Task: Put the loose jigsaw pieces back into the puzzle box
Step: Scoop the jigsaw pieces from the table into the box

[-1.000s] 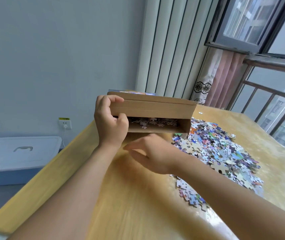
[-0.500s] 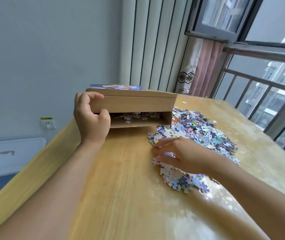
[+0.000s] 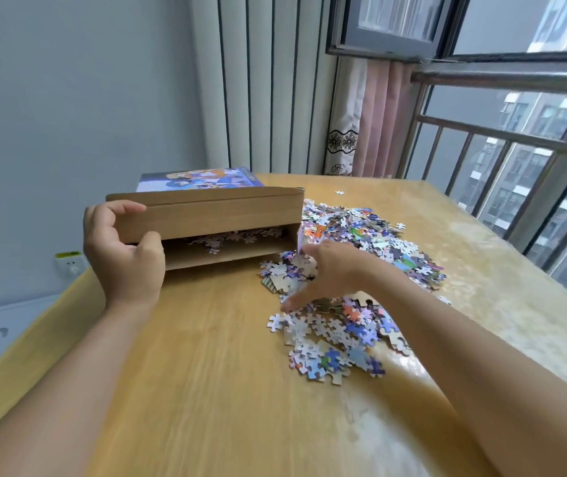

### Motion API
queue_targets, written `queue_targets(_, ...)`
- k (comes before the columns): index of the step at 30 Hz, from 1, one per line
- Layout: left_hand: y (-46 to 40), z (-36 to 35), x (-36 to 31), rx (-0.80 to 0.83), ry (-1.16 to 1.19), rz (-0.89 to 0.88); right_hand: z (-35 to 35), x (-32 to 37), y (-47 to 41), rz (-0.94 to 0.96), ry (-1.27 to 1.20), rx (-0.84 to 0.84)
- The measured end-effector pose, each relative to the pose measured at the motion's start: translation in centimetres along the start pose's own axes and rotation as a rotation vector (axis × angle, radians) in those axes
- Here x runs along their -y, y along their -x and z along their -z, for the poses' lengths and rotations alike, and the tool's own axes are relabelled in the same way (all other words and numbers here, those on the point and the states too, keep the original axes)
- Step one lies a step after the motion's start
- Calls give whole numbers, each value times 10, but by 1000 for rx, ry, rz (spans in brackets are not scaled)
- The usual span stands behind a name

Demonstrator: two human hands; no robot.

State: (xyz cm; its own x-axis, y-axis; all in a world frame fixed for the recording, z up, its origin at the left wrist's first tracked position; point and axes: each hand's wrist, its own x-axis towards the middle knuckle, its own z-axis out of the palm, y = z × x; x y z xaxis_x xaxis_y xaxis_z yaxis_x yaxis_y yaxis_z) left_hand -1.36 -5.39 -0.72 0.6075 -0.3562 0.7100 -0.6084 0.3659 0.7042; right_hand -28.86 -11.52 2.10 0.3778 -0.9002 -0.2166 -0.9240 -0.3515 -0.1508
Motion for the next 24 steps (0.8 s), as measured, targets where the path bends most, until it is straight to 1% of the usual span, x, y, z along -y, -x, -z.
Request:
queue_targets(3, 0, -2, -3, 6, 4, -13, 5, -6, -2, 68, -1, -61)
queue_targets(9, 4, -1, -11, 16, -3, -64, 13, -10, -4, 146, -51, -71)
queue_targets(14, 2, -1, -9, 7, -9, -64, 16, -15, -3, 161, -195, -121)
queue_targets(21, 1, -1, -6, 5, -10, -51, 29, -25, 3, 126, -407, -123)
queue_targets(24, 1, -1, -6, 3, 0, -60, 27, -27, 4, 91, -590, -101)
